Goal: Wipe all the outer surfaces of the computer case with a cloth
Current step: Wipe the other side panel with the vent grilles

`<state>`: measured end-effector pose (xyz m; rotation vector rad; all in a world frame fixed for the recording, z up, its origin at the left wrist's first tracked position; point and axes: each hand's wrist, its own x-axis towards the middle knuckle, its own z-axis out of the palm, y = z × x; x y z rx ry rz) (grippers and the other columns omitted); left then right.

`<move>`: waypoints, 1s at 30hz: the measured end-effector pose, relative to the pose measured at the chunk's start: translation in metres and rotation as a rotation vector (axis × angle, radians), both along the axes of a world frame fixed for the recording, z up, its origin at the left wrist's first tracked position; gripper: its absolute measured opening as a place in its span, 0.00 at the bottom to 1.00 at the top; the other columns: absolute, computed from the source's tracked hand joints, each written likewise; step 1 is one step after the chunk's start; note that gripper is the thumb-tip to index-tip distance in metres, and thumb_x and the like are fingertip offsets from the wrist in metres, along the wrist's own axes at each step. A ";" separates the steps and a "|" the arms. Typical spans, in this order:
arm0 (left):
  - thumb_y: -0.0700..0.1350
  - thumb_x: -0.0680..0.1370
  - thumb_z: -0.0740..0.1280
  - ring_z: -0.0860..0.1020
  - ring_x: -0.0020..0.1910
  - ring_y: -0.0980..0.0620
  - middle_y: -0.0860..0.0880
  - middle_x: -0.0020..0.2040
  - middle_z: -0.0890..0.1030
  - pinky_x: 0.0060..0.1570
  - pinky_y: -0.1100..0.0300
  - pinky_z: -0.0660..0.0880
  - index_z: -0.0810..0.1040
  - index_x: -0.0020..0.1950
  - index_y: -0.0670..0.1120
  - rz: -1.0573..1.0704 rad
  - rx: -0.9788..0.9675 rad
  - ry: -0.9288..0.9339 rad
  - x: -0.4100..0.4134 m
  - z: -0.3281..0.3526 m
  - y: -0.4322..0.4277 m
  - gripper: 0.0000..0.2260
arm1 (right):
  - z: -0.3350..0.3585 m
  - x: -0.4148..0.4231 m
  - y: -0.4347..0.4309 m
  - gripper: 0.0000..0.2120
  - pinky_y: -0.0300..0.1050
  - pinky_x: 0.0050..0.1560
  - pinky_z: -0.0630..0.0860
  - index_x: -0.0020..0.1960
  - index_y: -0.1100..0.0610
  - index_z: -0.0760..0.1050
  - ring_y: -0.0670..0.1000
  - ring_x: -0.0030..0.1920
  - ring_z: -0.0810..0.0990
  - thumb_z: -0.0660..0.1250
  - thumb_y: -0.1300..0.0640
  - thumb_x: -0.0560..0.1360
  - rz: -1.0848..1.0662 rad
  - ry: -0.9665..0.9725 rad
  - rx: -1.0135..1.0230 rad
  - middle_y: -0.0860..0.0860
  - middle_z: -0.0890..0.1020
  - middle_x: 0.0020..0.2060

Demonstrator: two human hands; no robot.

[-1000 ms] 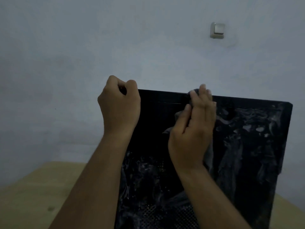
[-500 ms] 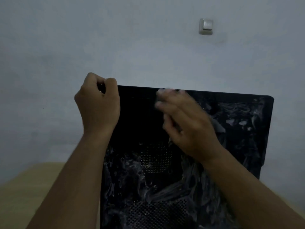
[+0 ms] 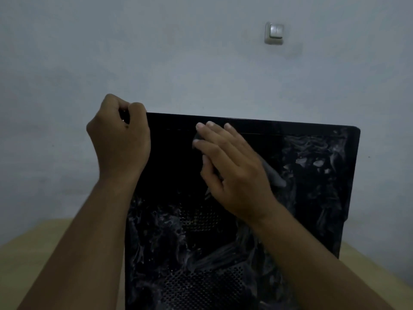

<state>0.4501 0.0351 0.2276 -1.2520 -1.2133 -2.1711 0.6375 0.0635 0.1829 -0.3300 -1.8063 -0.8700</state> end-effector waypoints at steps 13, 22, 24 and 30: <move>0.43 0.81 0.56 0.66 0.37 0.47 0.44 0.36 0.71 0.42 0.52 0.70 0.69 0.41 0.41 0.258 -0.053 0.220 0.010 -0.002 0.002 0.10 | -0.011 0.013 0.011 0.16 0.57 0.75 0.61 0.67 0.64 0.74 0.55 0.75 0.65 0.58 0.63 0.82 -0.024 0.675 -0.122 0.57 0.72 0.71; 0.46 0.81 0.59 0.80 0.48 0.48 0.49 0.46 0.84 0.77 0.52 0.53 0.82 0.48 0.45 0.175 -0.097 0.680 0.099 0.000 0.009 0.12 | 0.012 0.081 0.016 0.19 0.58 0.74 0.63 0.70 0.66 0.71 0.57 0.75 0.65 0.62 0.62 0.81 -0.161 -0.134 0.026 0.60 0.69 0.73; 0.47 0.82 0.56 0.79 0.48 0.52 0.51 0.48 0.84 0.77 0.55 0.54 0.82 0.50 0.46 0.095 -0.111 0.716 0.119 0.000 0.009 0.14 | 0.013 0.088 0.019 0.19 0.59 0.74 0.64 0.71 0.66 0.70 0.57 0.75 0.65 0.62 0.62 0.81 -0.131 -0.070 0.006 0.60 0.70 0.72; 0.52 0.83 0.50 0.73 0.49 0.49 0.51 0.47 0.76 0.68 0.51 0.64 0.79 0.52 0.46 0.078 -0.084 0.679 0.149 -0.008 0.021 0.19 | -0.023 0.082 0.032 0.17 0.60 0.72 0.66 0.69 0.62 0.73 0.52 0.75 0.65 0.56 0.59 0.83 0.002 0.850 -0.177 0.55 0.71 0.72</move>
